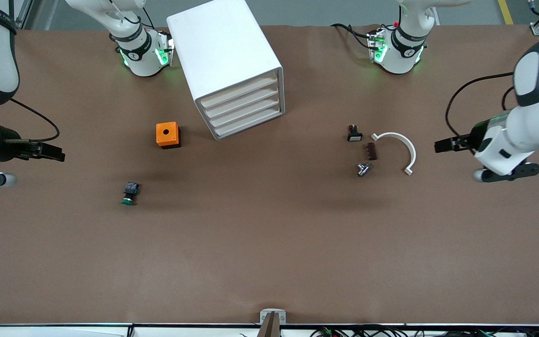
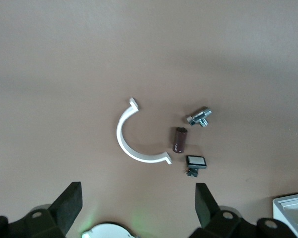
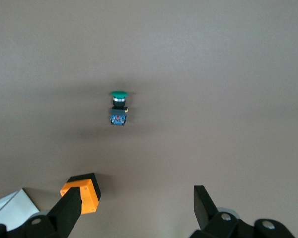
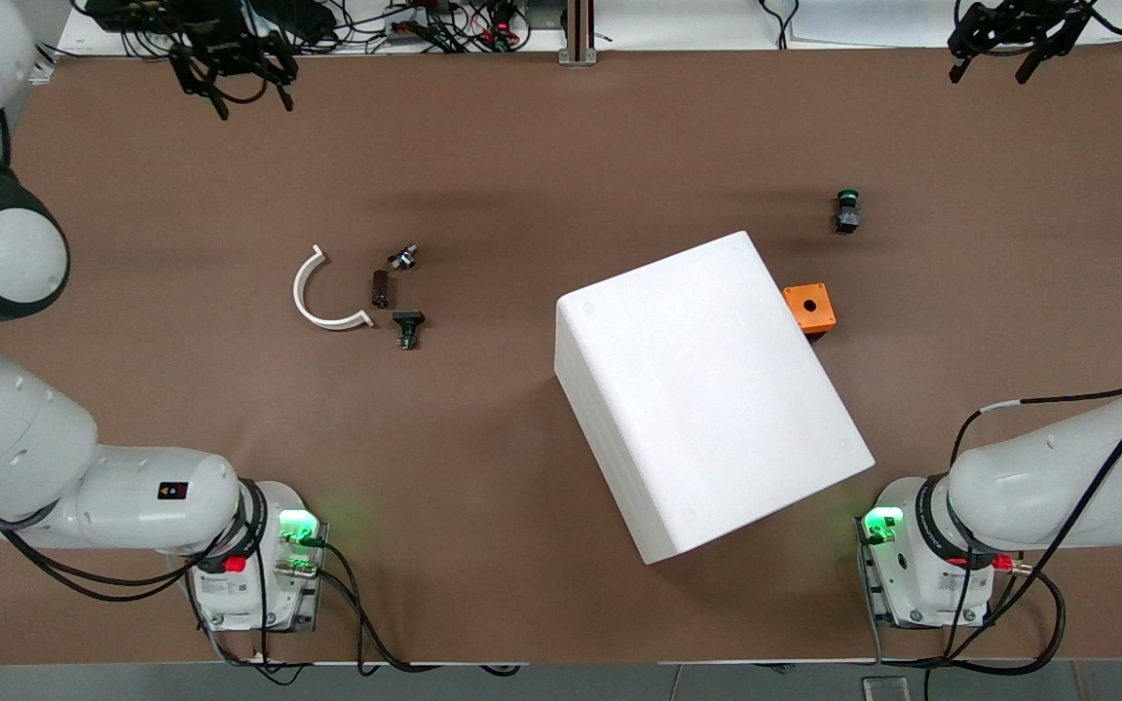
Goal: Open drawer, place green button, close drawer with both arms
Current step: 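Reach the right gripper to the green button while the left gripper approaches the cabinet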
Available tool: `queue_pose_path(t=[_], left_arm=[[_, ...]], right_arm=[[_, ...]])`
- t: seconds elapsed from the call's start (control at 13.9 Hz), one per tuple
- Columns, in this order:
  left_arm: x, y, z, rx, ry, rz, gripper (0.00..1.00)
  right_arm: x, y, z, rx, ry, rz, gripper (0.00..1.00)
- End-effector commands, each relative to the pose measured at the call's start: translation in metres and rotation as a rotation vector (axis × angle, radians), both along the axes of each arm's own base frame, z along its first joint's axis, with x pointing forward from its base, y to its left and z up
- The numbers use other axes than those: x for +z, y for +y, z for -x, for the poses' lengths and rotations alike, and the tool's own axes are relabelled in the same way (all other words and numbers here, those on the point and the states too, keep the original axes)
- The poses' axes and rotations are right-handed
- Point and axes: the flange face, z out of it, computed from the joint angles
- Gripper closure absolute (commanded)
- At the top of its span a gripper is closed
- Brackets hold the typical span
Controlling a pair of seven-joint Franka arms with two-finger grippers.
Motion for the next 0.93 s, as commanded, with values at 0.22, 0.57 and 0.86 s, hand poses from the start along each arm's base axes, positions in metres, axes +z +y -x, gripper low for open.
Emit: queue_pose_path(t=[0.22,0.57,0.86], left_arm=[[-0.032,-0.097,-0.015,0.184,0.171,0.024,0.00],[-0.085,-0.203,0.004,0.528,0.349,-0.089,0.00],[-0.134,-0.266,0.019,0.689,0.479,-0.182,0.00]], right_arm=[[-0.092,0.032,0.001,-0.124,-0.074,0.021,0.00],[-0.191,0.039,-0.008,-0.161,-0.096,-0.006,0.00],[-0.224,0.061,-0.001,-0.190,-0.117,0.002,0.00]])
